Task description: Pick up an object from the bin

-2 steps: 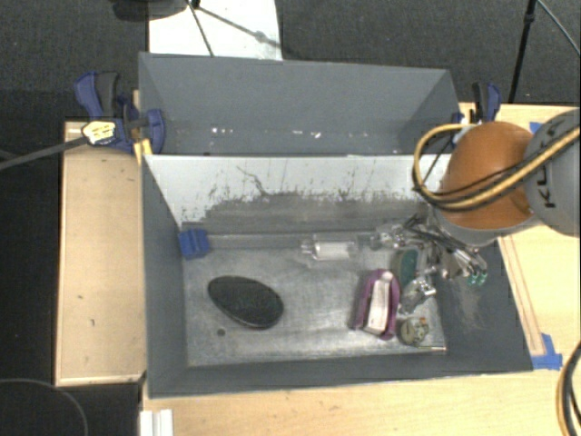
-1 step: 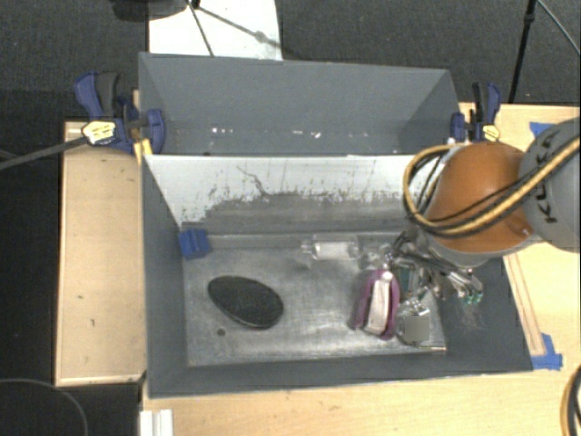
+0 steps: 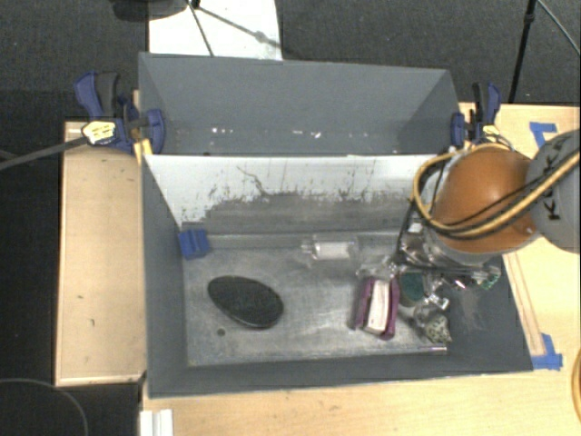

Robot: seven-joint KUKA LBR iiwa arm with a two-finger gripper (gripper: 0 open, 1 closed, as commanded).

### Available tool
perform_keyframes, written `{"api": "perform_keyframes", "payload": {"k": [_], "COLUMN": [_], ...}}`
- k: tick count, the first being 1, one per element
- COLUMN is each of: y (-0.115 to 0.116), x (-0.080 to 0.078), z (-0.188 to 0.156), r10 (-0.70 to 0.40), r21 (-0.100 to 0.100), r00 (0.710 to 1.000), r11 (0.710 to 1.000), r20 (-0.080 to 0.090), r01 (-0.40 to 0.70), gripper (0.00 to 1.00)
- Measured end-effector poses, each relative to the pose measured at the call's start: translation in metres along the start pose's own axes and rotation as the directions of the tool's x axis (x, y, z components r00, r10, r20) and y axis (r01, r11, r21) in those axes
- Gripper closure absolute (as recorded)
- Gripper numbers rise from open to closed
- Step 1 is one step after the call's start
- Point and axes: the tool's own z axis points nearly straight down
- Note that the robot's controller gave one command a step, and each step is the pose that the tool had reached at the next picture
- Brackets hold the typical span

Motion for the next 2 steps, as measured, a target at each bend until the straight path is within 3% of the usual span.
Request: {"api": "perform_keyframes", "payload": {"k": [1,2], "y": [0.001,-0.013], "x": [0.000,-0.008], "z": [0.000,-0.158], "r10": [-0.001,0.018], "r21": [-0.001,0.007], "r00": [1.000,1.000], "r11": [1.000,1.000], "r20": [0.000,0.005], "r01": [0.001,-0.018], "gripper": [1.00,1.00]}}
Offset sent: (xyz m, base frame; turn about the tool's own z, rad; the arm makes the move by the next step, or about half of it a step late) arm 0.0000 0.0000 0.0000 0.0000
